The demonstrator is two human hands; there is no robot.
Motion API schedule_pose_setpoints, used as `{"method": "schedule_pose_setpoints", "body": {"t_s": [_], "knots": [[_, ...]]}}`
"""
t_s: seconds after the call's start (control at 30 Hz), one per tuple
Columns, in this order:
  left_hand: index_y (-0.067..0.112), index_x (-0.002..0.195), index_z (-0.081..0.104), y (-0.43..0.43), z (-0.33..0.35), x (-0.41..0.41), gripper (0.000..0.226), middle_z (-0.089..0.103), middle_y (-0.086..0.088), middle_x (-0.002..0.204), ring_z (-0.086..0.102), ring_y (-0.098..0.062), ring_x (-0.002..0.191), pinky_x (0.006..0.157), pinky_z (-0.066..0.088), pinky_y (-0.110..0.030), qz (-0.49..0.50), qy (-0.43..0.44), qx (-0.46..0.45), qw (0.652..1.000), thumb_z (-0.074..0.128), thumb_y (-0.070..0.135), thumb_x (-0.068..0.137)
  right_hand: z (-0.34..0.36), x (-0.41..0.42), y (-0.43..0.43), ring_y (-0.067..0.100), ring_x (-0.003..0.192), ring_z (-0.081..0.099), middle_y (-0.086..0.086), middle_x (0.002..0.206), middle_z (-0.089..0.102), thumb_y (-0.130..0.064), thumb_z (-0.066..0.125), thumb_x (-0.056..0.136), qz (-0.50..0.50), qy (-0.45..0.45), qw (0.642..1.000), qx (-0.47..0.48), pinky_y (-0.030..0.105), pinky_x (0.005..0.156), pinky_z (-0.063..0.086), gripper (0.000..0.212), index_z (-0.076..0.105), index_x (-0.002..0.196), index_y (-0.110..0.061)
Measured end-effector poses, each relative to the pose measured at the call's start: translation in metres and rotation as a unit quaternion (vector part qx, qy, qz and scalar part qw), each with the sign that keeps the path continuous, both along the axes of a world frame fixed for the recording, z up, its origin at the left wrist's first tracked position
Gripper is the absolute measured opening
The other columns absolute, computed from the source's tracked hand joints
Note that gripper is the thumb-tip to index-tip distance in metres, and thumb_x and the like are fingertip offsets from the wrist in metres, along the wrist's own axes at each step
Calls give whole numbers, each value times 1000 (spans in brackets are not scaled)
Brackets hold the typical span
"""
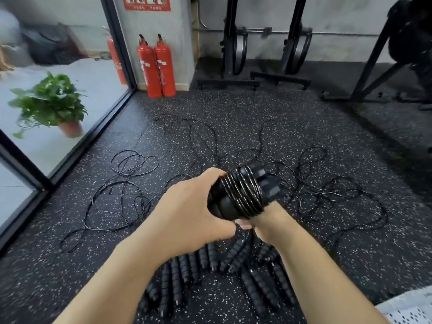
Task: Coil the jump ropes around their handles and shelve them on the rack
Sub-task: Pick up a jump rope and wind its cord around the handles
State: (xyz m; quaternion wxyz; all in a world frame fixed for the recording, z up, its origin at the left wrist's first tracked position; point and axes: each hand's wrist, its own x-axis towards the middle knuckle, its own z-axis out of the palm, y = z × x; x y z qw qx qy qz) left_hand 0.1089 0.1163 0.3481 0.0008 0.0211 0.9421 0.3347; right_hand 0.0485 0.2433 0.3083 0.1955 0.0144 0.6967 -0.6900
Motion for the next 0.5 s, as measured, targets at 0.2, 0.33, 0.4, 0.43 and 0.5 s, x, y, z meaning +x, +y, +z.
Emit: {"method": "schedule_pose_setpoints", "body": {"t_s": [0.2,0.33,0.4,0.43,0.5], "knots": [[36,97,55,-21,-8,-8,46,63,16,74,61,-6,72,68,52,-30,152,20,18,988,70,44,54,3,11,-11,7,37,30,0,47,42,-6,48,98,54,37,998,1,17,37,22,34,49,64,-9],[37,105,50,-26,-3,-6,57,63,15,85,62,-12,85,74,49,-31,192,35,-61,979,79,55,60,18,21,-10,10,42,33,-4,49,45,-18,63,86,110,45,992,-27,19,40,22,24,55,65,-13],[38,105,47,-26,-2,-6,57,61,15,87,61,-13,87,75,48,-32,185,35,-94,978,76,61,62,22,25,-14,9,44,34,-2,58,51,-47,67,75,102,22,994,-27,19,39,21,35,55,69,-14],[37,104,46,-25,-2,-6,55,61,14,88,62,-12,87,76,48,-32,179,39,-105,977,73,62,63,23,25,-16,9,43,33,0,60,52,-52,66,72,81,13,996,-31,17,37,21,40,55,69,-14],[38,107,46,-24,-4,-5,53,60,15,91,62,-11,89,77,48,-32,164,46,-112,979,68,59,63,23,25,-18,7,40,29,1,57,48,-47,65,78,44,15,998,-39,15,35,20,39,53,66,-12]]}}
